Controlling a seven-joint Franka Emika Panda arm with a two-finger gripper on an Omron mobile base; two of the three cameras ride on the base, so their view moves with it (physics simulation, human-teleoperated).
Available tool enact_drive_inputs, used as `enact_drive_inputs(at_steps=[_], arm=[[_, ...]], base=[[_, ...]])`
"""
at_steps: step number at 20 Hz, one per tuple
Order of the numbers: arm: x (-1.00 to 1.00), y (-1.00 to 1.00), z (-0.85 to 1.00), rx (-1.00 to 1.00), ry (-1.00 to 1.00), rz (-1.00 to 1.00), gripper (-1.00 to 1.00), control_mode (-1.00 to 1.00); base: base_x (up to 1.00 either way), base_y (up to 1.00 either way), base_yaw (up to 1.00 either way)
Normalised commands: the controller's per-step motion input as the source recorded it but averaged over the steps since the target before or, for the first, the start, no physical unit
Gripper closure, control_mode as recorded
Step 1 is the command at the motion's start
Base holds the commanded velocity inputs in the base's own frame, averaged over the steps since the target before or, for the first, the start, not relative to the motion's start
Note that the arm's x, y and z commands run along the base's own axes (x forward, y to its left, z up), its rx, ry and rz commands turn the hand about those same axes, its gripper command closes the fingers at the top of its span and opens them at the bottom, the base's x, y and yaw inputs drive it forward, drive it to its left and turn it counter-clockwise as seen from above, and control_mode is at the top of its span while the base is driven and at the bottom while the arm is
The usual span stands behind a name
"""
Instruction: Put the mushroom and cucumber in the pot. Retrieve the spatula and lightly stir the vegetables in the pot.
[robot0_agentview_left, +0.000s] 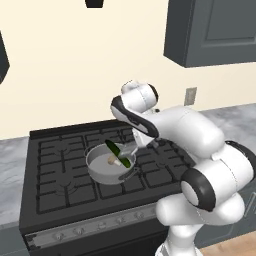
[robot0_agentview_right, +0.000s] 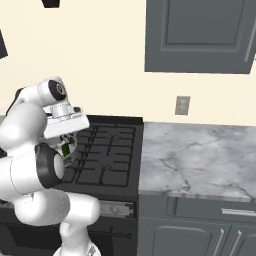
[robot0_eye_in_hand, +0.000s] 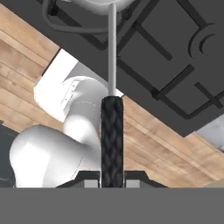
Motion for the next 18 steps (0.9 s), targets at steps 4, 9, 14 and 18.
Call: enact_drive_inputs(at_steps=[4, 9, 14, 18], arm=[[0.66, -0.08, 0.00, 0.00, 0.01, 0.00, 1.00, -1.00], [0.31, -0.23, -0.01, 0.00, 0.01, 0.01, 1.00, -1.00], [0.00, -0.10, -0.16, 0.00, 0.01, 0.04, 1.00, -1.00], [0.01, 0.00, -0.04, -0.01, 0.00, 0.02, 1.00, -1.00]], base=[[0.00, 0.00, 0.00], [0.00, 0.00, 0.00], [0.00, 0.00, 0.00], [0.00, 0.00, 0.00]])
